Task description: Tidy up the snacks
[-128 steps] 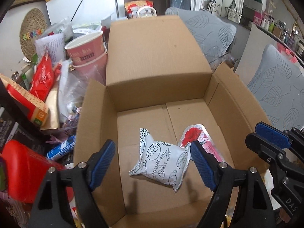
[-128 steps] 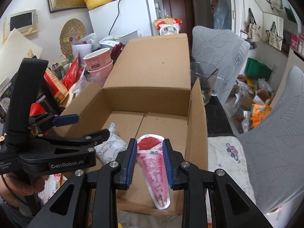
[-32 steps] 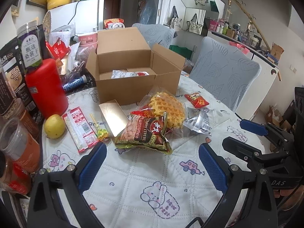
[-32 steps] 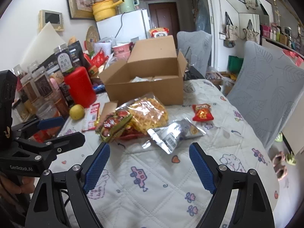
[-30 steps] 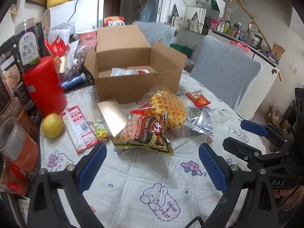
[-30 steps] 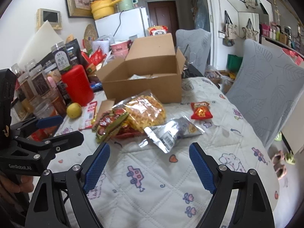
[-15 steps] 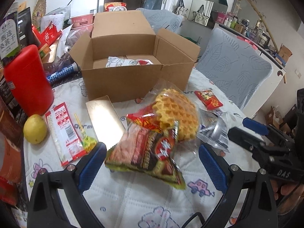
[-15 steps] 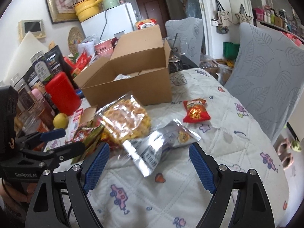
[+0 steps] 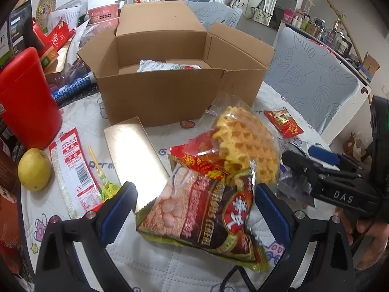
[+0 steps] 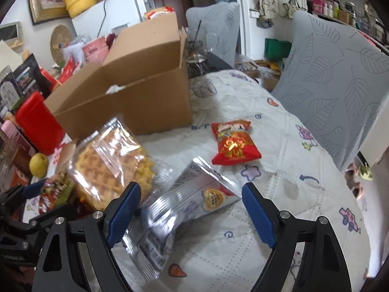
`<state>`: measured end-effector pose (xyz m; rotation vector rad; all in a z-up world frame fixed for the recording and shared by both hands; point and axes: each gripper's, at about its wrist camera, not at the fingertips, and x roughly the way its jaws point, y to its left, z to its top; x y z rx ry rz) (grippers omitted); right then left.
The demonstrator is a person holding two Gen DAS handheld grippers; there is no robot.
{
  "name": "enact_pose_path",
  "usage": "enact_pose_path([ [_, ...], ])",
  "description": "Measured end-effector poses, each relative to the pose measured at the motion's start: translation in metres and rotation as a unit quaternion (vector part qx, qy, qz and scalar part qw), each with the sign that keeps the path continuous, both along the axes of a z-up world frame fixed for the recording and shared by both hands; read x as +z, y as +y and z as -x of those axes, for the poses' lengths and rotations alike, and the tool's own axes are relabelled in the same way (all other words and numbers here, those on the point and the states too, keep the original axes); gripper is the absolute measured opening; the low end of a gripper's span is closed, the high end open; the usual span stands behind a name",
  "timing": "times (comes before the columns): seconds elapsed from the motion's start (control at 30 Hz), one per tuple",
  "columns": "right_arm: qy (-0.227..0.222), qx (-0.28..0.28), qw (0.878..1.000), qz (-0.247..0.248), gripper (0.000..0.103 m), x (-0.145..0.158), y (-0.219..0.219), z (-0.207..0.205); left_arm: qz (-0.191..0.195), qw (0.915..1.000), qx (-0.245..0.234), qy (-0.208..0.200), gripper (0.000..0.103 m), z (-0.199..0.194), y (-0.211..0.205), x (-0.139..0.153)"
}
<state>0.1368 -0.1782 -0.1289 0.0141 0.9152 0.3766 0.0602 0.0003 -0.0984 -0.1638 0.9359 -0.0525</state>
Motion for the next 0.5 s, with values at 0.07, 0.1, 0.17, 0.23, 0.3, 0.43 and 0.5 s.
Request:
enact_pose_path([
  [0.07, 0.015, 0.003, 1.000, -0.018, 0.078, -0.004, -0.005, 0.000, 0.005, 1.0000, 0.002, -0.004, 0.094, 0.000, 0.001, 0.001],
  [0.1, 0.022, 0.006, 0.999, -0.030, 0.075, -0.006, -0.007, 0.000, 0.008, 0.9999, 0.001, -0.007, 0.089, 0.000, 0.001, 0.001],
  [0.17, 0.028, 0.011, 0.999, -0.042, 0.067, -0.007, -0.009, 0.002, 0.013, 0.9999, -0.004, -0.010, 0.080, 0.002, 0.000, 0.002],
  [0.23, 0.025, 0.023, 0.999, -0.032, 0.061, -0.007, -0.008, 0.008, 0.008, 0.9999, -0.006, -0.009, 0.077, 0.003, -0.002, 0.003],
  [0.3, 0.026, 0.032, 0.999, -0.028, 0.055, -0.007, -0.007, 0.014, 0.001, 0.9999, -0.011, -0.007, 0.071, 0.004, -0.006, 0.002],
  [0.43, 0.026, 0.039, 0.998, -0.032, 0.039, -0.006, -0.011, 0.023, 0.001, 1.0000, -0.004, -0.002, 0.063, 0.007, -0.007, 0.003],
  [0.5, 0.019, 0.042, 0.998, -0.036, 0.033, -0.003, -0.014, 0.028, 0.009, 1.0000, 0.000, 0.000, 0.058, 0.010, -0.005, 0.005],
])
